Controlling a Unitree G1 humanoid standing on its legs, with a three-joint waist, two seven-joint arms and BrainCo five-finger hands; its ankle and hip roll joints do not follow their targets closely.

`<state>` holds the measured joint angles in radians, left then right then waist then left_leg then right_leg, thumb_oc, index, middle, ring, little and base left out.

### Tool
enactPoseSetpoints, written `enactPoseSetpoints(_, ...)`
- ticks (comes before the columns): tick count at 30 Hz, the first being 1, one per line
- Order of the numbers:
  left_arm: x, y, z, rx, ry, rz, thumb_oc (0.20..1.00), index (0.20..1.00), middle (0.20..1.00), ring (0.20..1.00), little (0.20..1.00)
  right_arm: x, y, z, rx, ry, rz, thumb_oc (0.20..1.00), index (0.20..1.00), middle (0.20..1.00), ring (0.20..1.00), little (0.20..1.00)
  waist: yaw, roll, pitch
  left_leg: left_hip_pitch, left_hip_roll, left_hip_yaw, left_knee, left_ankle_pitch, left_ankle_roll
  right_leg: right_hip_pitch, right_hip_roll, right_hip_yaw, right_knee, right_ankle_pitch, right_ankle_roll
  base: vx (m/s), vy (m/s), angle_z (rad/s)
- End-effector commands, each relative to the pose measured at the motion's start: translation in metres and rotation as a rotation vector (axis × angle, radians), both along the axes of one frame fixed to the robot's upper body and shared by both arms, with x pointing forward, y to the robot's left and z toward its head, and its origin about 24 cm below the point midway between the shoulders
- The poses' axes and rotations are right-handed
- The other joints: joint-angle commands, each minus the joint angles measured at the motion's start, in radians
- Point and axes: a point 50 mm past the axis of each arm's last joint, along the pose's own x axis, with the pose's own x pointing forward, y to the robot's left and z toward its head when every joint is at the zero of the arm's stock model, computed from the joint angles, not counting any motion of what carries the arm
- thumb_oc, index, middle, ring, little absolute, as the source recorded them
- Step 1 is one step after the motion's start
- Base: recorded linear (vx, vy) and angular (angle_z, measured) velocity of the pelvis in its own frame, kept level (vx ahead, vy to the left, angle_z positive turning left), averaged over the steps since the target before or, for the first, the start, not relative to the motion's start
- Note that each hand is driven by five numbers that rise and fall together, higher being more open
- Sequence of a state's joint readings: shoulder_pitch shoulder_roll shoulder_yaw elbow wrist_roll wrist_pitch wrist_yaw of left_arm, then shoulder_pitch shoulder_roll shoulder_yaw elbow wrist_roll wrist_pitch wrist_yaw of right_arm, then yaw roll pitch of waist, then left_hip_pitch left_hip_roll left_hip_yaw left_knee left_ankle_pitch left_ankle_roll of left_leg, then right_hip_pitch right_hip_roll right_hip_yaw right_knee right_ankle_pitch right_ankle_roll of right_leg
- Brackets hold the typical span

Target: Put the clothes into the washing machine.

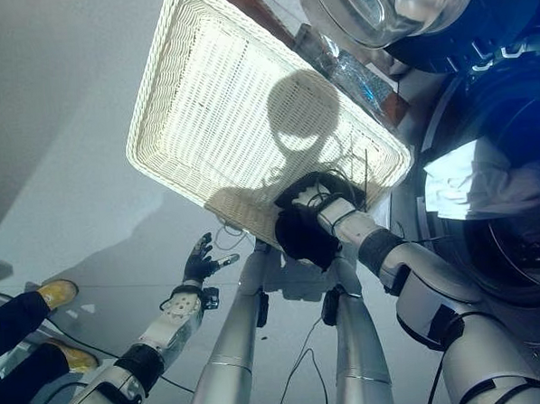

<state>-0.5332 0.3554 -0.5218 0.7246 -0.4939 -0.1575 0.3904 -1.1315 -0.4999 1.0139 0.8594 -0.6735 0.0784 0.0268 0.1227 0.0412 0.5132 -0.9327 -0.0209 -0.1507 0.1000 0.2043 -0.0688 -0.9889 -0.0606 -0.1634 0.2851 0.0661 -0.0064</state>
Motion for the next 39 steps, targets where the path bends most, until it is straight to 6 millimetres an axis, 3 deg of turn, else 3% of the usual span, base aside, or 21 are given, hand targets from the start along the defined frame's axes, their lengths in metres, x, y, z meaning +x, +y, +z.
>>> enactPoseSetpoints(1,-0.001,0.002,0.002,-0.036,-0.009,0.035,1.0,1.0,1.0,1.0,1.0,0.001,-0.021,0.016,0.382,-0.051,-0.101,0.2,0.2,0.2,0.2,0.2,-0.016,0.01,0.007,0.021,-0.062,0.036,0.022,-0.036,0.029,0.032,0.024,0.017,-0.061,0.08,0.117,-0.03,0.024,-0.03)
enactPoseSetpoints(2,-0.002,0.003,0.001,-0.038,-0.008,0.039,1.0,1.0,1.0,1.0,1.0,0.0,-0.018,0.021,0.612,-0.004,-0.116,0.2,0.2,0.2,0.2,0.2,-0.02,0.01,0.007,0.025,-0.062,0.038,0.029,-0.04,0.03,0.034,0.024,0.02,-0.055,0.078,0.114,-0.04,0.048,-0.05)
enactPoseSetpoints(3,-0.004,0.004,0.0,-0.043,-0.005,0.045,1.0,1.0,1.0,1.0,1.0,-0.003,-0.011,0.024,0.964,0.103,-0.118,0.2,0.2,0.2,0.2,0.2,-0.024,0.011,0.007,0.032,-0.062,0.042,0.041,-0.047,0.03,0.037,0.024,0.025,-0.044,0.071,0.11,-0.04,0.07,-0.05)
enactPoseSetpoints(5,-0.006,0.005,-0.004,-0.05,0.004,0.053,1.0,1.0,1.0,1.0,1.0,-0.006,-0.004,0.029,1.37,0.23,-0.083,0.2,0.2,0.2,0.2,0.2,-0.031,0.013,0.007,0.045,-0.063,0.051,0.06,-0.062,0.03,0.045,0.022,0.026,-0.032,0.061,0.104,-0.03,0.084,-0.06)
enactPoseSetpoints(7,-0.012,0.008,-0.014,-0.058,0.029,0.073,1.0,1.0,1.0,1.0,1.0,-0.011,-0.001,0.031,1.904,0.406,0.026,0.2,0.2,0.2,0.2,0.2,-0.042,0.013,0.007,0.07,-0.065,0.066,0.095,-0.089,0.031,0.065,0.018,0.029,-0.011,0.046,0.099,-0.03,0.079,-0.1)
enactPoseSetpoints(13,-0.026,0.011,-0.034,-0.071,0.074,0.129,1.0,1.0,1.0,1.0,1.0,-0.028,0.002,0.018,2.409,0.656,0.227,0.2,0.2,0.2,0.2,0.2,-0.087,0.008,0.007,0.127,-0.067,0.111,0.11,-0.119,0.042,0.103,0.026,0.053,-0.005,0.048,0.098,-0.02,0.057,-0.17)
enactPoseSetpoints(16,-0.028,0.011,-0.036,-0.072,0.078,0.137,1.0,1.0,1.0,1.0,1.0,-0.031,0.002,0.016,2.474,0.681,0.252,0.2,0.2,0.2,0.2,0.2,-0.094,0.006,0.007,0.135,-0.069,0.117,0.11,-0.122,0.043,0.11,0.027,0.058,-0.009,0.051,0.098,-0.01,0.034,-0.12)
enactPoseSetpoints(17,-0.031,0.015,-0.04,-0.077,0.09,0.156,1.0,1.0,1.0,1.0,1.0,-0.036,0.002,0.014,2.601,0.724,0.292,0.2,0.2,0.2,0.2,0.2,-0.109,0.005,0.007,0.157,-0.067,0.13,0.104,-0.126,0.047,0.125,0.033,0.07,-0.015,0.053,0.097,-0.01,0.07,-0.31)
enactPoseSetpoints(20,-0.038,0.021,-0.05,-0.094,0.113,0.2,1.0,1.0,1.0,1.0,1.0,-0.042,-0.022,0.004,2.983,0.62,0.353,0.2,0.2,0.2,0.2,0.2,-0.143,0.003,0.007,0.209,-0.06,0.159,0.09,-0.134,0.051,0.16,0.046,0.104,-0.023,0.053,0.096,0.01,0.095,-0.39)
enactPoseSetpoints(23,-0.04,0.022,-0.052,-0.1,0.117,0.208,1.0,1.0,1.0,1.0,1.0,-0.043,-0.029,0.003,3.038,0.56,0.355,0.2,0.2,0.2,0.2,0.2,-0.148,0.005,0.007,0.217,-0.057,0.163,0.089,-0.136,0.052,0.167,0.048,0.108,-0.021,0.051,0.096,0.01,0.023,-0.25)
enactPoseSetpoints(24,-0.041,0.022,-0.054,-0.103,0.12,0.212,1.0,1.0,1.0,1.0,1.0,-0.042,-0.037,0.003,-3.08,-0.49,-0.35,0.2,0.2,0.2,0.2,0.2,-0.151,0.006,0.007,0.224,-0.055,0.167,0.089,-0.139,0.052,0.173,0.049,0.111,-0.02,0.048,0.096,0.07,-0.006,-0.44)
enactPoseSetpoints(25,-0.043,0.021,-0.057,-0.109,0.136,0.216,1.0,1.0,1.0,1.0,1.0,-0.038,-0.073,0.006,-3.023,-0.144,-0.255,0.2,0.2,0.2,0.2,0.2,-0.154,0.019,0.007,0.249,-0.051,0.178,0.095,-0.149,0.052,0.199,0.05,0.114,-0.005,0.031,0.092,0.1,-0.029,-0.5)
enactPoseSetpoints(27,-0.043,0.019,-0.058,-0.111,0.14,0.209,1.0,1.0,1.0,1.0,1.0,-0.036,-0.092,0.013,-2.999,0.014,-0.219,0.2,0.2,0.2,0.2,0.2,-0.151,0.027,0.007,0.254,-0.052,0.176,0.103,-0.155,0.051,0.208,0.049,0.112,0.004,0.021,0.09,0.1,-0.071,-0.21)
enactPoseSetpoints(28,-0.042,0.019,-0.058,-0.109,0.14,0.198,1.0,1.0,1.0,1.0,1.0,-0.034,-0.112,0.025,-2.994,0.158,-0.17,0.2,0.2,0.2,0.2,0.2,-0.146,0.035,0.007,0.25,-0.051,0.175,0.109,-0.155,0.049,0.211,0.047,0.103,0.014,0.011,0.085,0.06,-0.074,-0.19)
enactPoseSetpoints(31,-0.041,0.019,-0.056,-0.109,0.134,0.196,1.0,1.0,1.0,1.0,1.0,-0.033,-0.114,0.028,-2.995,0.169,-0.17,0.2,0.2,0.2,0.2,0.2,-0.146,0.036,0.007,0.24,-0.051,0.175,0.107,-0.145,0.048,0.203,0.047,0.102,0.011,0.02,0.084,0.02,-0.053,-0.08)
enactPoseSetpoints(35,-0.037,0.012,-0.055,-0.1,0.143,0.15,1.0,1.0,1.0,1.0,1.0,-0.032,-0.151,0.051,-2.932,0.423,-0.099,0.2,0.2,0.2,0.2,0.2,-0.124,0.069,0.007,0.211,-0.039,0.172,0.101,-0.12,0.032,0.189,0.045,0.073,0.053,-0.016,0.068,0.11,-0.125,-0.02)
enactPoseSetpoints(39,-0.041,0.004,-0.057,-0.102,0.144,0.111,1.0,1.0,1.0,1.0,1.0,-0.031,-0.162,0.057,-2.931,0.496,-0.039,0.2,0.2,0.2,0.2,0.2,-0.109,0.095,0.007,0.188,-0.04,0.169,0.108,-0.116,0.026,0.167,0.04,0.057,0.082,-0.038,0.059,0.08,-0.065,0.09)
